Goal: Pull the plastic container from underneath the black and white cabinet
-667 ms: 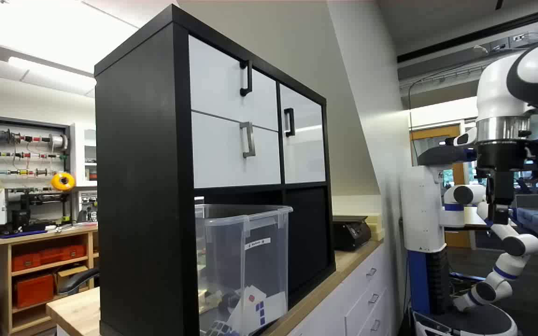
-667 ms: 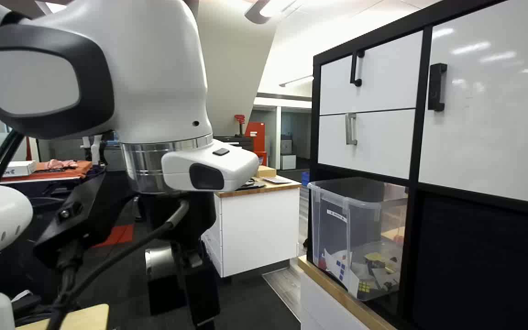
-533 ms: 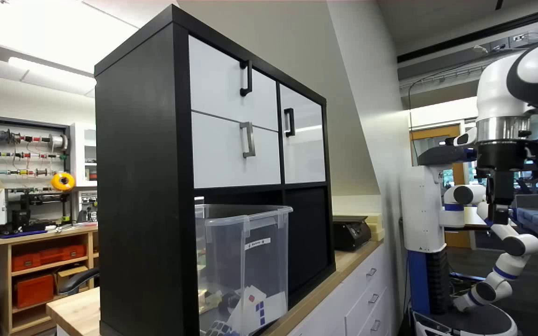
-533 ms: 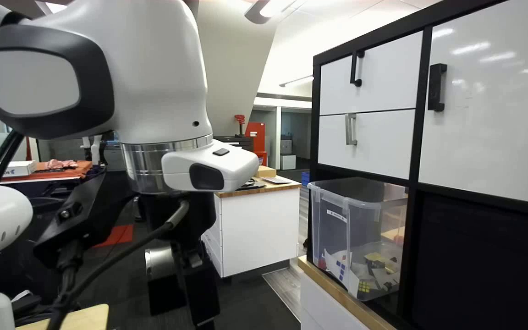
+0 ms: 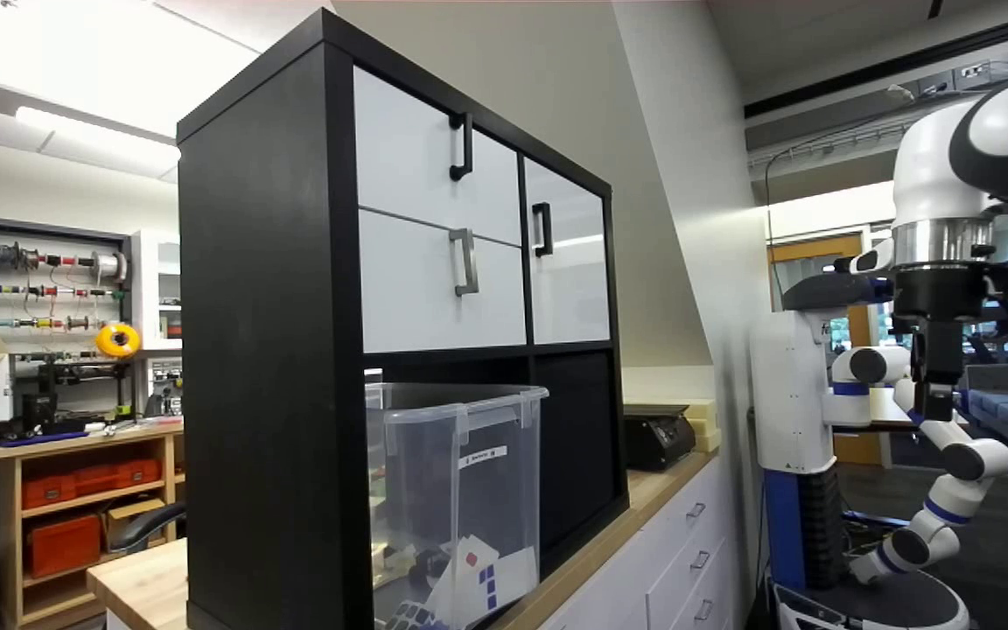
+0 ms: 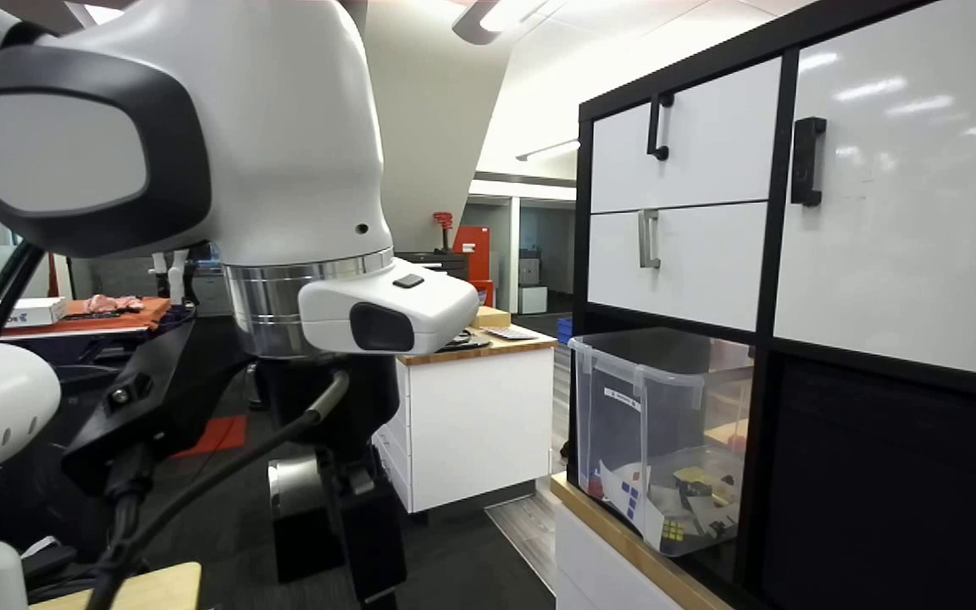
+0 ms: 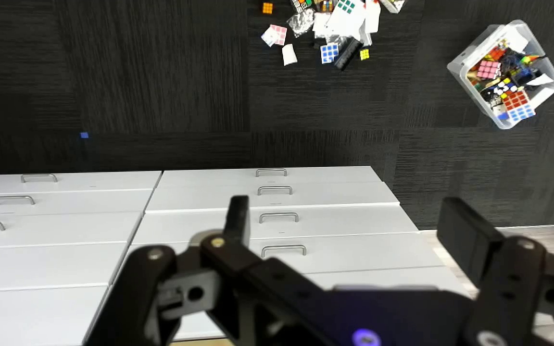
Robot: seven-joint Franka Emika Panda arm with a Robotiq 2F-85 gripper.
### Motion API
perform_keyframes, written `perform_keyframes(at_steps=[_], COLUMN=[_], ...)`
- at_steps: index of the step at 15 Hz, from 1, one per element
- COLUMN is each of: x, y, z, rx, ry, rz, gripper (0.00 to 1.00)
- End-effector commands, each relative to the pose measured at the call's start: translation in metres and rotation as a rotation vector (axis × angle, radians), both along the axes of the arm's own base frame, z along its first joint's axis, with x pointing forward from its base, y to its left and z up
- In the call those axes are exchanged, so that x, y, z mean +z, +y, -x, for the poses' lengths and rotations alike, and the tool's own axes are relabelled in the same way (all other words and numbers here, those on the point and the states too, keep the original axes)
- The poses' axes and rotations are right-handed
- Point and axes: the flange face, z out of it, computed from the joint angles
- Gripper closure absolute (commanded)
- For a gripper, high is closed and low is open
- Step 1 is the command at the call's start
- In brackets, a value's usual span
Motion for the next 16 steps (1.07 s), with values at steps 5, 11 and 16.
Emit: perform_keyframes(at_steps=[5,11,16], x=[0.003,0.009,0.01], y=[0.008,0.054,0.111], z=[-0.005,-0.033,-0.062], rx=[0.014,0.096,0.204], ry=[-0.011,-0.019,-0.031], rz=[0.018,0.073,0.089], gripper=[0.0,0.0,0.0])
